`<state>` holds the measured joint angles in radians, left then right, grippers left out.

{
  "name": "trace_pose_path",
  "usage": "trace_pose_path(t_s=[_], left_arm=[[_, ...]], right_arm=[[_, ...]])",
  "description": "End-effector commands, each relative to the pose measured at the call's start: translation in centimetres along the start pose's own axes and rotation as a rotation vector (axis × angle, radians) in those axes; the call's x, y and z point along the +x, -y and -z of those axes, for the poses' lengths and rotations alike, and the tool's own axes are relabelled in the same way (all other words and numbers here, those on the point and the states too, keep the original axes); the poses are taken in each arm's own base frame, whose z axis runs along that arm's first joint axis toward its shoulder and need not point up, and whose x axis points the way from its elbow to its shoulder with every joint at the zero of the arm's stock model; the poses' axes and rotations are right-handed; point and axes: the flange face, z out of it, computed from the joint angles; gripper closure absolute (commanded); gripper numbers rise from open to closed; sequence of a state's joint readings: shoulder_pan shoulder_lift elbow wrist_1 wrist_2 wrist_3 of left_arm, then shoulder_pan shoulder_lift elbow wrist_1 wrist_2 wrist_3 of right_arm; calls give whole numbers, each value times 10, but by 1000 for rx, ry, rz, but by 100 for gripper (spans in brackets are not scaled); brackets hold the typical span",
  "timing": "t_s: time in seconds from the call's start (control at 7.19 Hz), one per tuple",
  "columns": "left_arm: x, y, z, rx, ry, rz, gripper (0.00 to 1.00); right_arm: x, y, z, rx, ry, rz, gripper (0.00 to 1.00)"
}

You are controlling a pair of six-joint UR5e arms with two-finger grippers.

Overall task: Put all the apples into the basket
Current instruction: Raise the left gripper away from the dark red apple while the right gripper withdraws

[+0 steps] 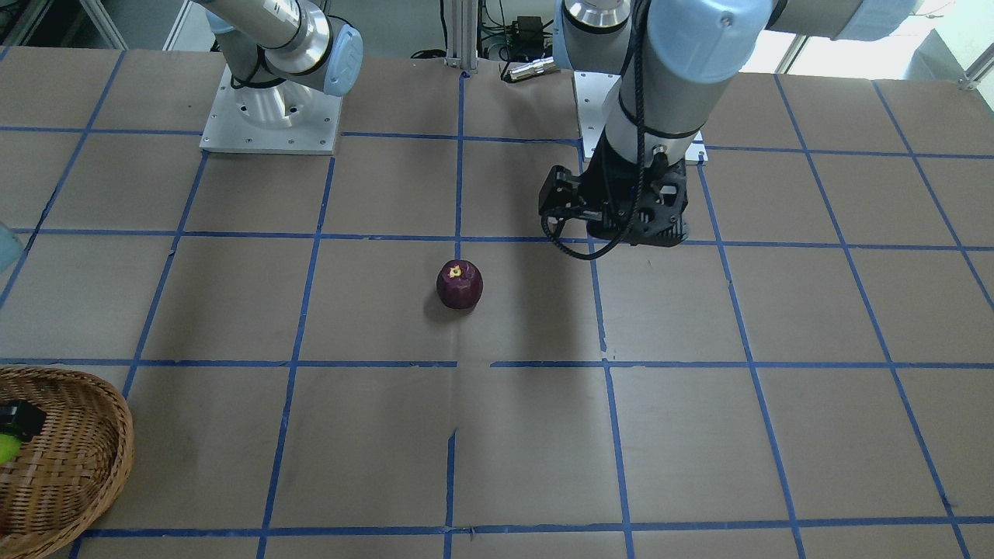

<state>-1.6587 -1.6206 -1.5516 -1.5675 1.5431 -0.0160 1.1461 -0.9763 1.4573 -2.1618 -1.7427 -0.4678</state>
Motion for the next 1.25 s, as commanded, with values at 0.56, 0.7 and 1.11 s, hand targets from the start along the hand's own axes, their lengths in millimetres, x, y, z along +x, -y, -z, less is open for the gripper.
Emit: trace_pose_path(t_s=[0.56,0.7,1.11], left_arm=[[-15,-9,26,52,26,8,0],[-15,-8,28,59,24,11,0],[-17,-5,31,79,24,20,0]], right_arm=[[-75,-1,98,63,-4,-22,0],[-140,-3,117,20,21,-93,0],[-327,-37,148,-92,112,-231,0]])
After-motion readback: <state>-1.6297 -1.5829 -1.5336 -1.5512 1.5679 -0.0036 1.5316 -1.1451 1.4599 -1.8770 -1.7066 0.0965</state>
